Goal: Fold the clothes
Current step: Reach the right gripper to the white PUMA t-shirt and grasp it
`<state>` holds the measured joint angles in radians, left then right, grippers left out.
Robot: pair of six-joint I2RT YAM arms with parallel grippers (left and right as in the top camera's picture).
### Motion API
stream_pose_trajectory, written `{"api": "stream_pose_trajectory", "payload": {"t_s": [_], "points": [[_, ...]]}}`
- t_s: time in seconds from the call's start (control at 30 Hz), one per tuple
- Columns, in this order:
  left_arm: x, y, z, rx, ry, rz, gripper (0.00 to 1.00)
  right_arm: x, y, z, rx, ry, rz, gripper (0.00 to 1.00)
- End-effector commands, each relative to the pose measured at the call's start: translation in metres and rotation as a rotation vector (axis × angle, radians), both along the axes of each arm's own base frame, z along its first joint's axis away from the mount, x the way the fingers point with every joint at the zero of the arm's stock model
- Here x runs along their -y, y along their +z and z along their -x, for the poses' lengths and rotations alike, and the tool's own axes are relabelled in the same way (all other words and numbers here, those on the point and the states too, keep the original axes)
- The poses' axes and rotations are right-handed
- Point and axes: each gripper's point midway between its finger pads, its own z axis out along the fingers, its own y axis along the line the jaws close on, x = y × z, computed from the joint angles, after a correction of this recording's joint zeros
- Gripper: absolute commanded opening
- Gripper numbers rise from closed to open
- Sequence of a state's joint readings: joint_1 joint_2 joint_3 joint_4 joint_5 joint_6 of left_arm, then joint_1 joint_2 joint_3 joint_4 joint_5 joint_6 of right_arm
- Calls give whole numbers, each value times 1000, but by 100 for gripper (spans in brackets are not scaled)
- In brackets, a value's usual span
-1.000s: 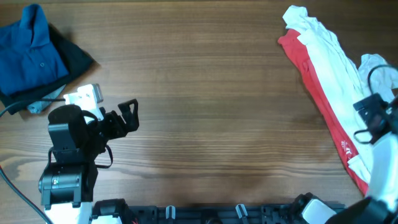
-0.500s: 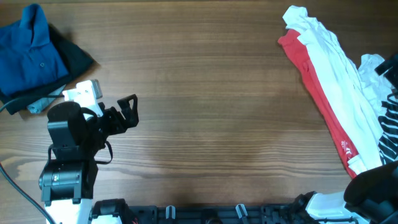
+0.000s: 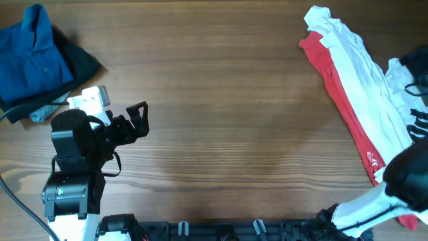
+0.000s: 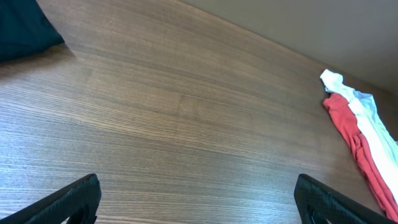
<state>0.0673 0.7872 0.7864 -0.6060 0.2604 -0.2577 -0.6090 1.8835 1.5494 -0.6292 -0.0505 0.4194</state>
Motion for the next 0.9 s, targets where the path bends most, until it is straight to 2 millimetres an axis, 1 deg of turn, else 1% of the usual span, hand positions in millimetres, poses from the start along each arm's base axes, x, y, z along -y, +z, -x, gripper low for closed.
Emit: {"api": "stream_pose_trajectory", "payload": {"t_s": [0.0,0.17,0.27,0.37,0.4,0.43,0.53,0.63,0.7,0.73,0.77,0.8,0.83,0.87], "points": [[3,10,-2,20,-7,16,100,9,-53,-18,-32,-51,-43,93],[3,9,-1,19,-7,17,100,17,-81,-40,11,-50,-43,92],[3,9,-1,19,-7,17,100,17,-96,-54,33,-36,-28,91],[3,9,-1,15,-7,17,100,16,-109,-63,42,-27,-23,90],[3,8,-1,13,-6,18,100,16,-112,-64,42,-26,-22,91],[3,8,-1,10,-3,23,100,16,-119,-64,37,-25,-26,90],[3,8,-1,11,-3,23,100,17,-133,-62,11,-35,-28,89],[3,8,-1,11,-3,23,100,21,-148,-52,-41,-79,-14,89],[3,8,-1,11,-3,23,100,25,-152,-44,-75,-110,3,88],[3,8,-1,10,-2,23,100,27,-154,-41,-91,-120,12,84],[3,8,-1,11,-3,23,100,29,-154,-37,-110,-132,25,76],[3,8,-1,11,-3,23,100,31,-155,-34,-122,-142,35,65],[3,8,-1,11,-3,23,100,31,-155,-34,-125,-142,37,58],[3,8,-1,11,-2,23,100,31,-155,-33,-126,-142,37,47]]}}
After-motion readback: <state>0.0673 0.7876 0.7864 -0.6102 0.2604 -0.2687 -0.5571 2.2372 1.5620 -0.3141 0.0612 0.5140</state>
